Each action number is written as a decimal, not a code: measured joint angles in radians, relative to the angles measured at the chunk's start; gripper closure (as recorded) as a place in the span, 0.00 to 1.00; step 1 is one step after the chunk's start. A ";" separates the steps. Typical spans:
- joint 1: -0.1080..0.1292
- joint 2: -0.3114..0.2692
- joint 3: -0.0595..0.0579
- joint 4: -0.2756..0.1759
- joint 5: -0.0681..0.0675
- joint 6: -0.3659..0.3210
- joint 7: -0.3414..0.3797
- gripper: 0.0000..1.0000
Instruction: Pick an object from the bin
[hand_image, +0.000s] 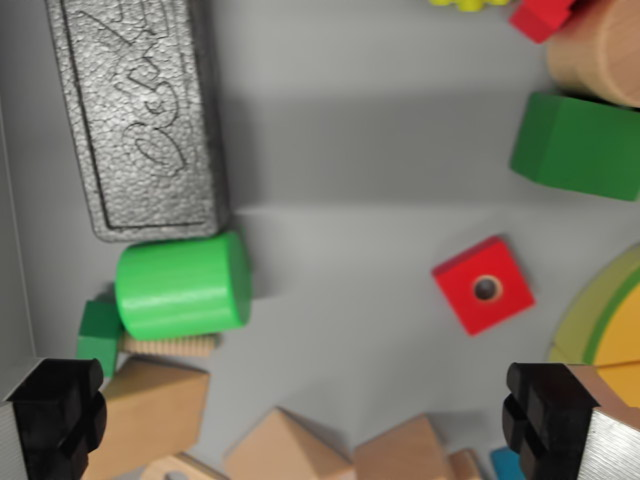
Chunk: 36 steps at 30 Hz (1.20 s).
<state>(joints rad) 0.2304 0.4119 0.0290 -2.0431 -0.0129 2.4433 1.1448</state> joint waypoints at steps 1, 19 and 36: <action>0.006 0.008 0.000 0.003 0.000 0.006 0.005 0.00; 0.068 0.141 -0.005 0.049 0.000 0.097 0.052 0.00; 0.071 0.259 -0.016 0.081 0.000 0.193 0.051 0.00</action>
<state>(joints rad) 0.3010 0.6709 0.0132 -1.9624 -0.0133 2.6363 1.1954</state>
